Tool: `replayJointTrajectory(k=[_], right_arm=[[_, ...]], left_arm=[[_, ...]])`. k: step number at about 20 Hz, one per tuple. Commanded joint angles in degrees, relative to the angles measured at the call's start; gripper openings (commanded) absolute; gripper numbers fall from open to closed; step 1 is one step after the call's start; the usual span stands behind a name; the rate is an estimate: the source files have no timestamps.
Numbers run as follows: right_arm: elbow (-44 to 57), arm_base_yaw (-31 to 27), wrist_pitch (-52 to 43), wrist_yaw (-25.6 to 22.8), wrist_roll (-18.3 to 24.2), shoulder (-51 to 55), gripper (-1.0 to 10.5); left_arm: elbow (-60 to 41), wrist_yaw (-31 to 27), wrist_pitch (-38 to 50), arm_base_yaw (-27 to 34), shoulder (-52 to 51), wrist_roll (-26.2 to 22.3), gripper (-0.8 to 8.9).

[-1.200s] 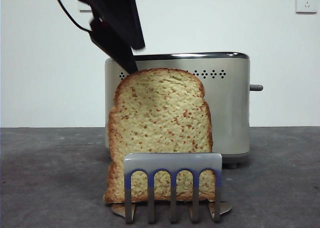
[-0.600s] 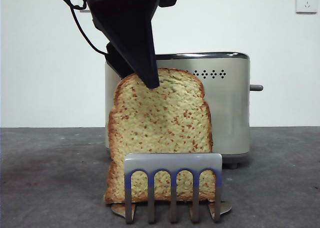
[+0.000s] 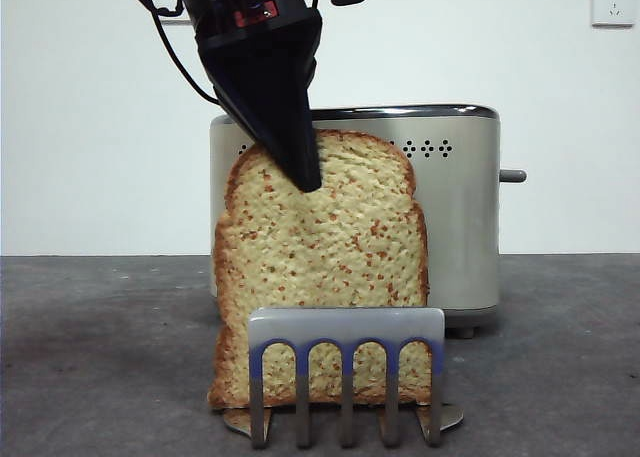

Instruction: Pick up a slice of bread from the rack,put the bread on the toaster,press the button

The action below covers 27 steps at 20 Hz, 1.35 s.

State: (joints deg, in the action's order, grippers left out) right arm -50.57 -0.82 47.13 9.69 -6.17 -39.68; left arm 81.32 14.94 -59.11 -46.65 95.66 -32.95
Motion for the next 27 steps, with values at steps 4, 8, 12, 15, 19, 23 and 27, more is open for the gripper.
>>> replayJointTrajectory(k=[4,8,12,15,19,23,27], right_arm=[[-0.28,0.07,0.81,0.02,0.44,0.02,0.0],[-0.28,0.07,0.98,-0.72,0.39,-0.31,0.0],[-0.28,0.07,1.03,-0.74,0.35,-1.03,0.0],[-0.28,0.07,0.9,-0.74,0.35,-1.6,0.0],[-0.28,0.07,0.92,-0.77,0.33,-2.56,0.0],[-0.28,0.07,0.92,-0.77,0.35,-2.97,0.0],[-0.28,0.07,0.72,-0.77,0.37,-3.72,0.0]], left_arm=[[2.23,0.0,-3.5,-0.11,0.33,-0.74,-0.08],[7.41,0.2,-8.02,-0.17,0.2,-0.72,-0.08],[15.3,0.42,-14.49,-0.17,0.13,-0.72,-0.08],[21.99,0.0,-16.39,-0.15,-0.24,-1.05,-0.09],[32.13,-0.57,-16.39,-0.15,-0.31,-6.56,-0.09],[40.94,-11.74,-16.35,0.11,-0.31,-11.5,-0.1],[45.03,-11.93,-16.33,2.62,-0.31,-17.68,-0.11]])
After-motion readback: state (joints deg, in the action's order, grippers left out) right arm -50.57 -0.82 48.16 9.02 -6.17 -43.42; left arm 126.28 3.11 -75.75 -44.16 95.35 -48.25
